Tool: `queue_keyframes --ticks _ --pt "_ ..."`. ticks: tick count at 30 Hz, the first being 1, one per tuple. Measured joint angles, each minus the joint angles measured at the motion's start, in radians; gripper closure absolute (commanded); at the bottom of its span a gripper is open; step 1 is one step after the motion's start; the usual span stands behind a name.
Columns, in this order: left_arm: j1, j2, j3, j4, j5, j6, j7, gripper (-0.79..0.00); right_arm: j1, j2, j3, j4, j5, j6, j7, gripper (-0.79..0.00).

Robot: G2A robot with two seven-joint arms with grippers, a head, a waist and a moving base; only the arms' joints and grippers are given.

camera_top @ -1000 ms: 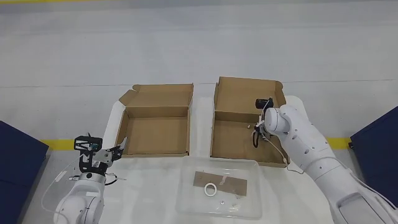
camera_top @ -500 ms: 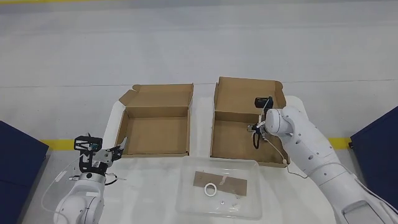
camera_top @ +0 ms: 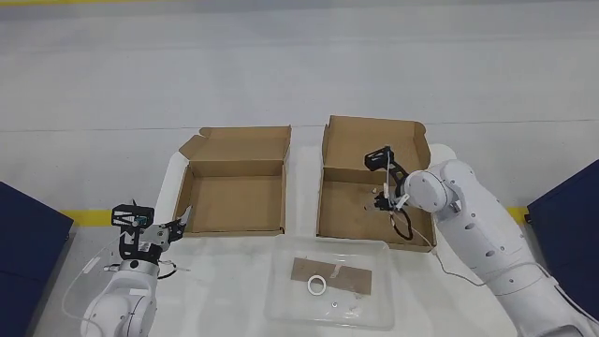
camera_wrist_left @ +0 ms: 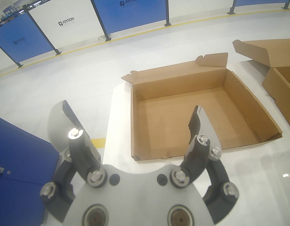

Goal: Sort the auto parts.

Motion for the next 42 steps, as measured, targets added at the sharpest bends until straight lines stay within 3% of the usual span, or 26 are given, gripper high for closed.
queue_keyframes --ticks 5,12,20,29,35,42 --pt "0.0 0.0 0.0 0.0 0.0 0.0 0.0 -0.785 -0.004 0.0 -0.007 -0.009 -0.007 -0.006 -0.007 -0.785" --pt "0.0 0.0 0.0 0.0 0.0 0.0 0.0 -0.785 -0.057 0.018 -0.022 -0.239 -0.083 -0.187 0.071 -0.785" --pt "0.0 0.0 0.0 0.0 0.0 0.0 0.0 -0.785 -0.081 0.033 -0.023 -0.348 -0.012 -0.342 0.191 -0.785" --pt "0.0 0.0 0.0 0.0 0.0 0.0 0.0 -0.785 -0.084 0.034 -0.031 -0.355 -0.008 -0.343 0.183 -0.785" --pt "0.0 0.0 0.0 0.0 0.0 0.0 0.0 -0.785 -0.083 0.057 -0.151 -0.433 0.03 -0.409 0.118 -0.785" --pt "0.0 0.0 0.0 0.0 0.0 0.0 0.0 -0.785 0.047 0.112 -0.357 -0.438 0.139 -0.404 0.123 -0.785"
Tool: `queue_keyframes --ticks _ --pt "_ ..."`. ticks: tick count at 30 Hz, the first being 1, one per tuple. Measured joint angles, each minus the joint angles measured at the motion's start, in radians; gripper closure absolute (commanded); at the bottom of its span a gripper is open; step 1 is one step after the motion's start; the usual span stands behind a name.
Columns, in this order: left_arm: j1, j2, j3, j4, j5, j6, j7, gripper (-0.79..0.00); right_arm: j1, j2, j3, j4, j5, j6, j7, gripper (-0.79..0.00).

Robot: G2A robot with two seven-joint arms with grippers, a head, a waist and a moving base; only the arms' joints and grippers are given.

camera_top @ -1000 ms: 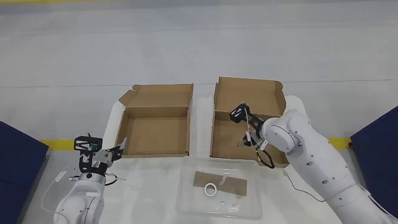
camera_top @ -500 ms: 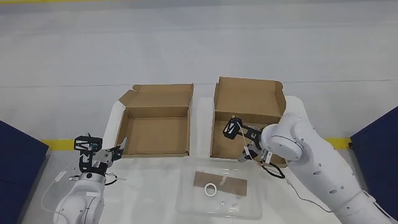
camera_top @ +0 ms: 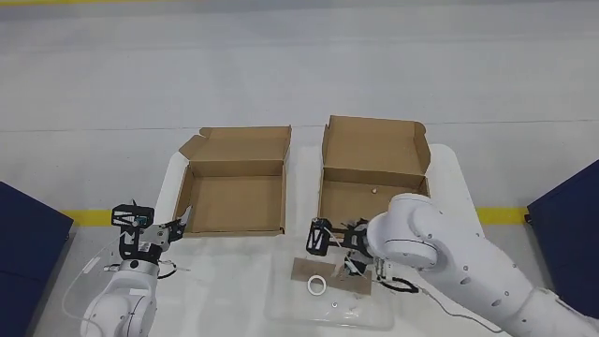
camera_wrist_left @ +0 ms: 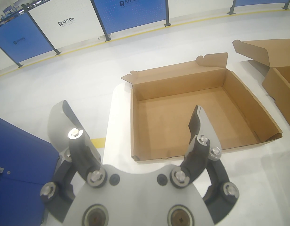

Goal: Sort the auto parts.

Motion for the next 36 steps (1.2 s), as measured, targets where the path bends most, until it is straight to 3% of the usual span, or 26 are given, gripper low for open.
queue_keyframes --ticks 3,11,15,23,36 --pt "0.0 0.0 0.0 0.0 0.0 0.0 0.0 -0.785 0.054 0.012 -0.074 0.01 0.031 0.0 0.0 -0.785" --pt "0.0 0.0 0.0 0.0 0.0 0.0 0.0 -0.785 0.042 0.01 -0.081 0.012 0.032 -0.018 -0.018 -0.785" --pt "0.0 0.0 0.0 0.0 0.0 0.0 0.0 -0.785 0.078 -0.003 -0.188 0.042 0.029 -0.058 -0.058 -0.785" --pt "0.0 0.0 0.0 0.0 0.0 0.0 0.0 -0.785 0.199 -0.036 -0.337 0.099 0.121 -0.026 -0.026 -0.785" --pt "0.0 0.0 0.0 0.0 0.0 0.0 0.0 -0.785 0.177 -0.044 -0.35 0.129 0.082 -0.028 -0.058 -0.785"
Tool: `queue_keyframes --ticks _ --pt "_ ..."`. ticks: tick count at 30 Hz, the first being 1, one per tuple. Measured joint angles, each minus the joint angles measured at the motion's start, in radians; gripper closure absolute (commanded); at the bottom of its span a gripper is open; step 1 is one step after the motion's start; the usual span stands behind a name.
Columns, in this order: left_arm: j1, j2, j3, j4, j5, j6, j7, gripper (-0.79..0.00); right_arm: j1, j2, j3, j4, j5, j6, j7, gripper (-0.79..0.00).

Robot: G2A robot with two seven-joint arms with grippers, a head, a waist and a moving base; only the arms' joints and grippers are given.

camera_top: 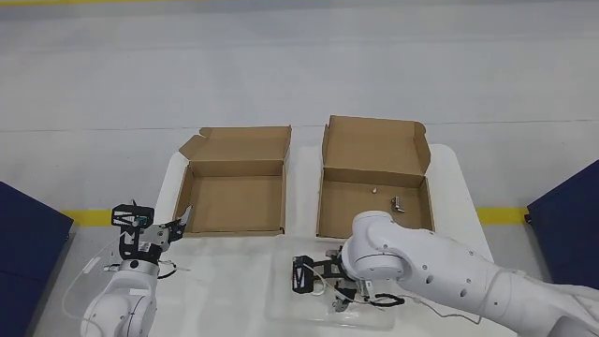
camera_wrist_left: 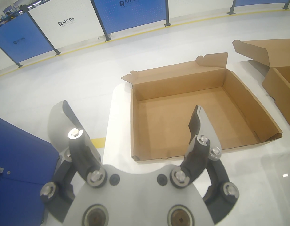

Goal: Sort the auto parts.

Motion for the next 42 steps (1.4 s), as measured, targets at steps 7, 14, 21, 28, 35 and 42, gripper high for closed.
queue_keyframes --ticks 7,14,21,28,35,42 --pt "0.0 0.0 0.0 0.0 0.0 0.0 0.0 -0.785 -0.003 -0.008 -0.012 0.015 -0.016 0.0 0.015 -0.785" --pt "0.0 0.0 0.0 0.0 0.0 0.0 0.0 -0.785 -0.019 -0.012 -0.022 0.028 -0.043 -0.006 -0.014 -0.785" --pt "0.0 0.0 0.0 0.0 0.0 0.0 0.0 -0.785 -0.026 -0.029 -0.027 0.073 -0.049 -0.016 -0.034 -0.526" --pt "0.0 0.0 0.0 0.0 0.0 0.0 0.0 -0.785 -0.024 -0.061 -0.056 0.123 -0.018 -0.044 -0.018 -0.332" --pt "0.0 0.0 0.0 0.0 0.0 0.0 0.0 -0.785 -0.009 -0.1 -0.1 0.182 0.015 -0.052 -0.022 -0.299" --pt "0.0 0.0 0.0 0.0 0.0 0.0 0.0 -0.785 0.009 -0.128 -0.127 0.231 0.041 -0.039 -0.01 -0.308"
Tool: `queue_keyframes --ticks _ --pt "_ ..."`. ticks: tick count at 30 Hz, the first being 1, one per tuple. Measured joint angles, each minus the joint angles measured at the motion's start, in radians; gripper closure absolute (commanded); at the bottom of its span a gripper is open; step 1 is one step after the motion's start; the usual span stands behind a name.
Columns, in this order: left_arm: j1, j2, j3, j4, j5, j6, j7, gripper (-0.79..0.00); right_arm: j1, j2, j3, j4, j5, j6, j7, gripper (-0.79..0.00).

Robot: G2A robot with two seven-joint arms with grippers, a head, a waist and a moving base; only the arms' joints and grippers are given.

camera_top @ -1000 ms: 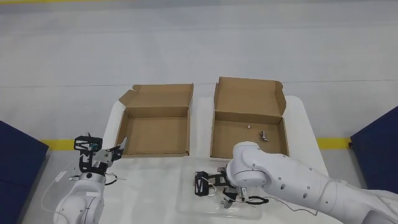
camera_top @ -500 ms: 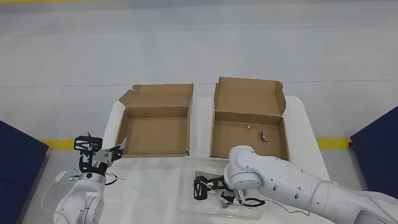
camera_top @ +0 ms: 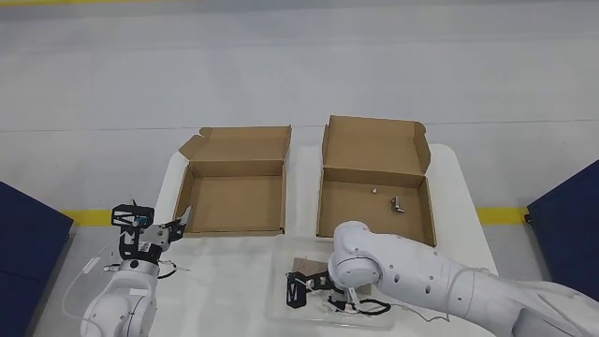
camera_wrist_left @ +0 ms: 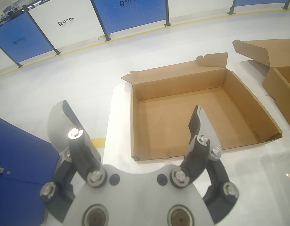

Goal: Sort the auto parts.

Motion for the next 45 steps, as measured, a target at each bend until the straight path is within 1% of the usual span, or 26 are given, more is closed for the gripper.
queue_keyframes --ticks 6,14,15,19,21,22,23,31,34,38,45 --pt "0.0 0.0 0.0 0.0 0.0 0.0 0.0 -0.785 0.009 -0.016 -0.016 0.029 0.022 0.008 0.008 -0.305" --pt "0.0 0.0 0.0 0.0 0.0 0.0 0.0 -0.785 0.011 -0.024 -0.033 0.043 0.035 0.017 0.017 -0.289" --pt "0.0 0.0 0.0 0.0 0.0 0.0 0.0 -0.785 0.009 -0.025 -0.033 0.046 0.035 0.018 0.018 -0.277" --pt "0.0 0.0 0.0 0.0 0.0 0.0 0.0 -0.785 0.007 -0.027 -0.033 0.054 0.033 0.017 0.017 -0.215" --pt "0.0 0.0 0.0 0.0 0.0 0.0 0.0 -0.785 0.007 -0.028 -0.033 0.058 0.029 0.016 0.016 -0.169" --pt "0.0 0.0 0.0 0.0 0.0 0.0 0.0 -0.785 0.007 -0.028 -0.033 0.06 0.028 0.016 0.016 -0.129" --pt "0.0 0.0 0.0 0.0 0.0 0.0 0.0 -0.785 0.007 -0.029 -0.032 0.063 0.025 0.016 0.016 0.0" --pt "0.0 0.0 0.0 0.0 0.0 0.0 0.0 -0.785 0.011 -0.029 -0.015 0.047 0.009 0.036 0.034 0.0" --pt "0.0 0.0 0.0 0.0 0.0 0.0 0.0 -0.785 0.015 -0.016 0.002 0.005 0.018 0.05 0.051 0.0" --pt "0.0 0.0 0.0 0.0 0.0 0.0 0.0 -0.785 0.022 0.017 0.031 -0.067 0.037 0.076 0.076 0.0" --pt "0.0 0.0 0.0 0.0 0.0 0.0 0.0 -0.785 0.022 0.019 0.033 -0.071 0.038 0.077 0.077 0.0"
